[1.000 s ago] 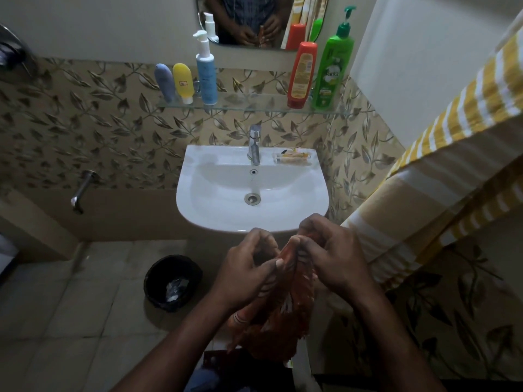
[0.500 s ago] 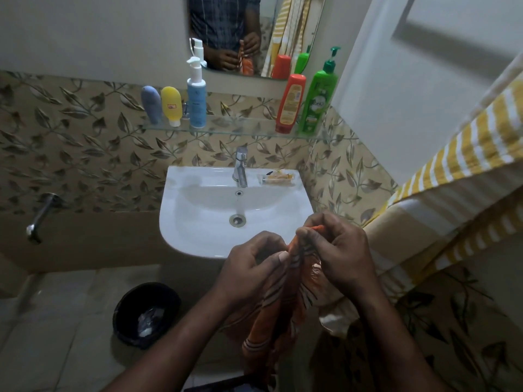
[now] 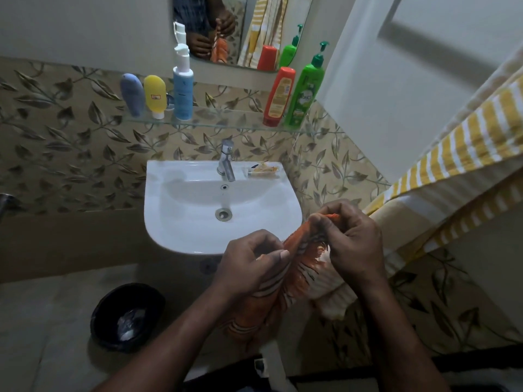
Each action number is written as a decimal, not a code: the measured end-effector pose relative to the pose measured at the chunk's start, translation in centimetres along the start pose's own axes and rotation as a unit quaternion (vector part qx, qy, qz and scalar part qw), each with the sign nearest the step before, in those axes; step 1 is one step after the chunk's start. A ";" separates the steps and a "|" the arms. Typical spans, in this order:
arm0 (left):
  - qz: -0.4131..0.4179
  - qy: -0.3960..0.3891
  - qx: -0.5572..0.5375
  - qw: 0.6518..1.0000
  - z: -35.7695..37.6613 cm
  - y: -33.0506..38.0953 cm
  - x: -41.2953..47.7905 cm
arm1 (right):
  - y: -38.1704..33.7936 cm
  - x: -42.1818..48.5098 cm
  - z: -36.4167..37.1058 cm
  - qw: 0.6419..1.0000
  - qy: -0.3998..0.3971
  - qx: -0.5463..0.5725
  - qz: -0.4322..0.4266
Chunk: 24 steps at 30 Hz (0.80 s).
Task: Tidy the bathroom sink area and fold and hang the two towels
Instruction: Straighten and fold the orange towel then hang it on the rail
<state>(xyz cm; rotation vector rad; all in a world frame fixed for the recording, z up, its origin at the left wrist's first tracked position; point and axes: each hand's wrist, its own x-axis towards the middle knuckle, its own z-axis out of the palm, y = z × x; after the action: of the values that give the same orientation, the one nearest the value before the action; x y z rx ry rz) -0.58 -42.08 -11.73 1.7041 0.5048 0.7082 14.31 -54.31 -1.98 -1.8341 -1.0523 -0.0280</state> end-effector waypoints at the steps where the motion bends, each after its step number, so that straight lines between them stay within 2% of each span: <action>1: -0.002 0.016 -0.005 1.000 -0.2 0.0 -0.1 | 0.2 -0.1 -0.1 1.000 0.009 0.000 0.010; 4: -0.001 0.045 -0.009 0.999 -0.7 0.0 -0.2 | 0.7 -0.5 0.2 0.999 0.028 -0.016 0.038; 15: -0.030 0.070 0.022 0.997 -1.2 0.6 1.1 | 1.7 0.3 1.5 0.997 0.035 -0.053 0.035; 21: -0.040 0.040 0.067 0.996 -0.2 0.9 2.3 | 2.9 1.8 1.9 0.996 0.043 -0.071 0.033; 24: -0.056 0.063 0.064 0.994 0.6 1.1 3.0 | 3.9 2.4 1.8 0.996 0.044 -0.071 0.038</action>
<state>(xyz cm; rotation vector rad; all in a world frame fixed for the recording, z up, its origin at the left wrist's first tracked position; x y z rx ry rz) 1.96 -40.83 -10.20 1.7423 0.7413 0.7175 17.67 -52.01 -4.69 -1.9807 -0.9378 -0.1395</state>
